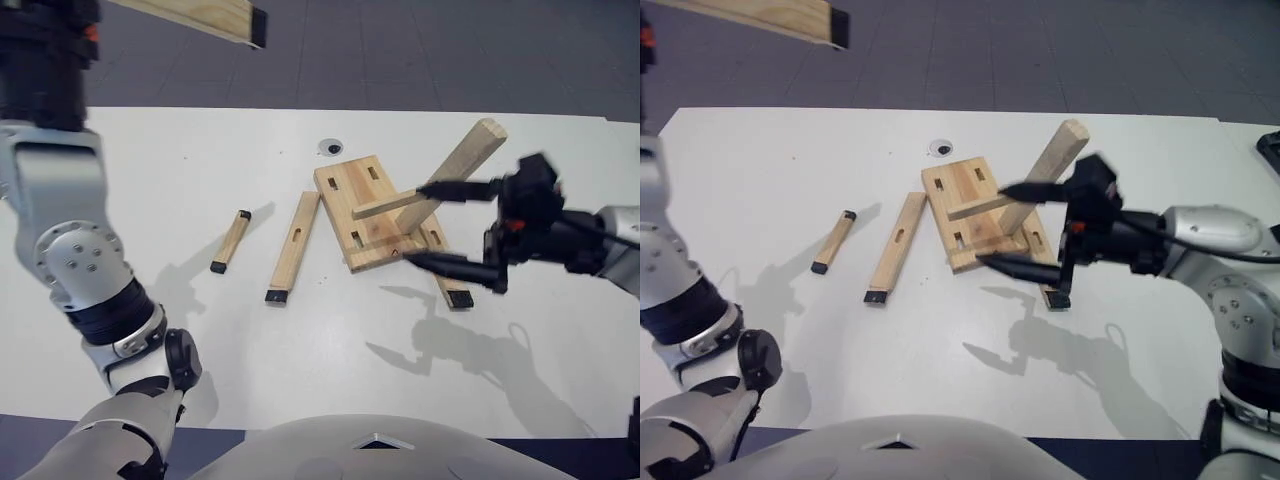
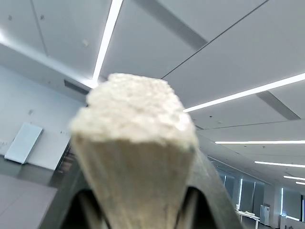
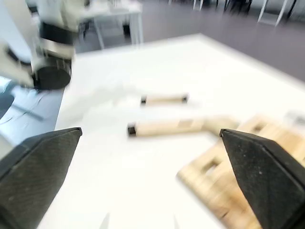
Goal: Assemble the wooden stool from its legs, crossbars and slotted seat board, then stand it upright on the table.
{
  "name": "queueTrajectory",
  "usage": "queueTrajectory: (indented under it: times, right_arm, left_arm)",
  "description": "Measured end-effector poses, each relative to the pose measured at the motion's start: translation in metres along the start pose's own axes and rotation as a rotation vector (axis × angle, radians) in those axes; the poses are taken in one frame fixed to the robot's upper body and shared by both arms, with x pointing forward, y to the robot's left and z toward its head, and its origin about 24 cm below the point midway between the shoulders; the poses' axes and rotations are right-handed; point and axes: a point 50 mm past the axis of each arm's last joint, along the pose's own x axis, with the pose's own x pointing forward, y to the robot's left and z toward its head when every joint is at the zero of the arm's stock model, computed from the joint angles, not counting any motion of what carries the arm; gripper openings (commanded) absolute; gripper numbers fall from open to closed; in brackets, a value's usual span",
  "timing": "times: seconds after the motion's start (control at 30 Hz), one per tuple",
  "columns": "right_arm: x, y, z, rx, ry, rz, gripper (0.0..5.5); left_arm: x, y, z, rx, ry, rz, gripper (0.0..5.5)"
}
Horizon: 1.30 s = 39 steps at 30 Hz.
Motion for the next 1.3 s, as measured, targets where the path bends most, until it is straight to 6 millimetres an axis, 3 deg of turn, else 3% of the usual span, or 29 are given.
queueTrajectory:
  times: [0.23,0.43,0.67,0.93,1.3]
  right_arm:
    - [0.035,-0.026,-0.052,0.151,0.216,-0.140,5.40]
    - [0.048,-0.031,-0.073,0.277,0.245,-0.199,5.40]
    - [0.050,-0.028,-0.078,0.319,0.231,-0.203,5.40]
    - [0.073,-0.033,-0.079,0.332,0.157,-0.251,5.40]
    - [0.101,-0.033,-0.064,0.331,0.044,-0.242,5.40]
  left_arm:
    - [-0.027,-0.009,-0.020,-0.043,0.203,-0.082,1.05]
    - [-0.047,-0.006,-0.032,-0.034,0.327,-0.059,1.05]
    - [-0.053,-0.008,-0.039,-0.040,0.379,-0.043,1.05]
    - [-0.074,-0.013,-0.082,-0.074,0.547,0.062,1.05]
    - [-0.084,-0.006,-0.111,-0.055,0.615,0.253,1.05]
